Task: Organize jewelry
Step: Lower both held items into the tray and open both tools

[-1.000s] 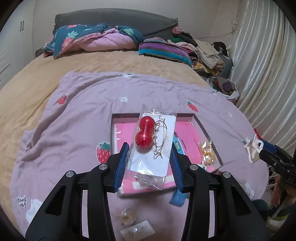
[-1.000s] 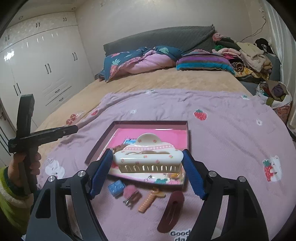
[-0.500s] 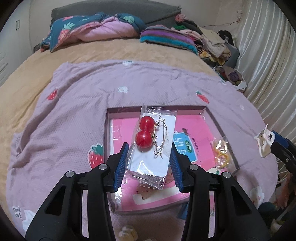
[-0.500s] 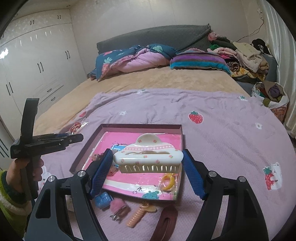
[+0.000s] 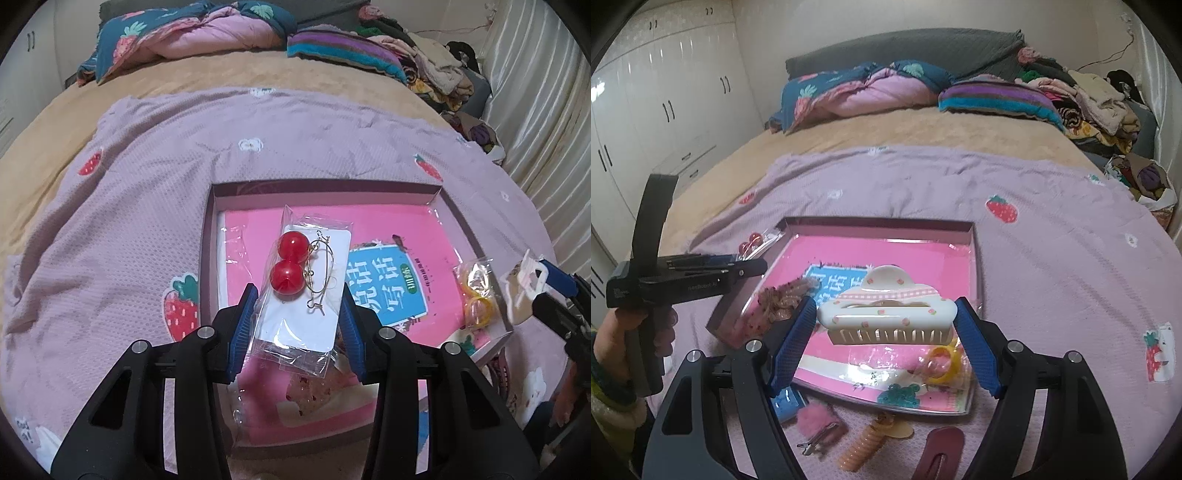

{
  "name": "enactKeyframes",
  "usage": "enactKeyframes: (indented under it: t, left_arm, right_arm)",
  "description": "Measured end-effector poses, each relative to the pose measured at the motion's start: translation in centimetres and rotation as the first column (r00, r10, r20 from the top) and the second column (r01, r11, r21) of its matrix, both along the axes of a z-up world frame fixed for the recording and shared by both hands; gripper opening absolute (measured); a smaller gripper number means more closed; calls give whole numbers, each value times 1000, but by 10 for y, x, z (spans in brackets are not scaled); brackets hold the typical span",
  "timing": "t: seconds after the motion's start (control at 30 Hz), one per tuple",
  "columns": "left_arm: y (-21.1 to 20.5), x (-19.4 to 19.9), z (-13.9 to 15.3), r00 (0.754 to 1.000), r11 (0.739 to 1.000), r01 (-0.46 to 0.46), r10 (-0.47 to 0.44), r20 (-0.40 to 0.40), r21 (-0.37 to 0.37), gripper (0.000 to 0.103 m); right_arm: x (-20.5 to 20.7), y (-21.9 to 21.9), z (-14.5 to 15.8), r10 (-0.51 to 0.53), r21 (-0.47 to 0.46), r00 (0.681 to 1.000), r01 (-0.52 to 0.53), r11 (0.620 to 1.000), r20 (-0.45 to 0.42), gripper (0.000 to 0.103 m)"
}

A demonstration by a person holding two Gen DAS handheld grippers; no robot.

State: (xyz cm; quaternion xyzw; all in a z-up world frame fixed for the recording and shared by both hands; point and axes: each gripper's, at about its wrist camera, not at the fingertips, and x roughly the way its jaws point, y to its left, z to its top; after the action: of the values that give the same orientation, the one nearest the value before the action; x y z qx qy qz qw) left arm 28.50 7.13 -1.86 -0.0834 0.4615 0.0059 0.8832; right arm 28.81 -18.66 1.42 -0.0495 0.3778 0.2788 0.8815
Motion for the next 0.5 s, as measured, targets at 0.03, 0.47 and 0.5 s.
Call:
enactKeyframes:
  t: [0.03,0.47,0.5]
  left_arm:
    - [0,1,-2,1000,1000,1,-1,-3,-1,35]
    - [4,8,-18,999,1000,-7,7,-36,-8,35]
    - [4,9,-18,999,1000,-9,9,-37,-9,36]
  right_arm:
    - [1,3,-4,1,-9,1000,-1,1000,-4,75]
    - [3,18,-45,21,-55,997,-25,998,-71,75]
    - [4,18,-47,20,-59,997,-25,998,-75,75]
